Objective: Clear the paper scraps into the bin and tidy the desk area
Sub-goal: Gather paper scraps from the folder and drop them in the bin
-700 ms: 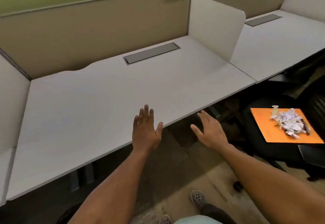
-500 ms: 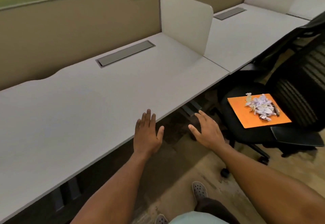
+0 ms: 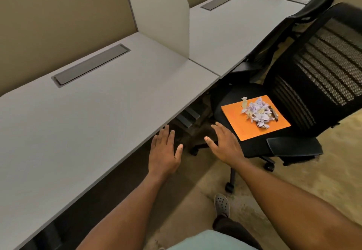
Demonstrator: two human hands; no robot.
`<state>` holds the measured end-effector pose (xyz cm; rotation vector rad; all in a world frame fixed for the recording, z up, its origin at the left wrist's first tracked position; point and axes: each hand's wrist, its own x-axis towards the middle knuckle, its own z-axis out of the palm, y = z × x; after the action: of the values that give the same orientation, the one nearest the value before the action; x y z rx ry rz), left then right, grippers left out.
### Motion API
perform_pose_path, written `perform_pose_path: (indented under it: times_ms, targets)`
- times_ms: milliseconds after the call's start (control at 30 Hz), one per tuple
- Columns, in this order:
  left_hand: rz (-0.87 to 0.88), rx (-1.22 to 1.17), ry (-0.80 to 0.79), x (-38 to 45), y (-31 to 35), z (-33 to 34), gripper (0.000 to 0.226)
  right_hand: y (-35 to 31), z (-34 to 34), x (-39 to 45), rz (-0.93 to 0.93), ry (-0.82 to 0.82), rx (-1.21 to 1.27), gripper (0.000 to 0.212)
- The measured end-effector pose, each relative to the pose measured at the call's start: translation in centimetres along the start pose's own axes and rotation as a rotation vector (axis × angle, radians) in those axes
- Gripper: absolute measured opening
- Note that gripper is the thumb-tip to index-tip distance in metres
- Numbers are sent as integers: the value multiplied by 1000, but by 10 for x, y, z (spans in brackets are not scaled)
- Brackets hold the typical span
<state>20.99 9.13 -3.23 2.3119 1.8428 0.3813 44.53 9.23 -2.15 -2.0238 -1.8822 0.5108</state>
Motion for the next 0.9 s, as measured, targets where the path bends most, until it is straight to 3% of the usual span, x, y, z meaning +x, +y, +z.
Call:
perform_pose_path:
  times_ms: [500, 900]
  targets:
    - [-201, -98, -102, 61, 121, 73, 59, 152, -18, 81, -61, -246, -37, 62]
    - [-279, -95, -93, 35, 159, 69, 59, 173, -28, 63, -122, -288, -1, 61]
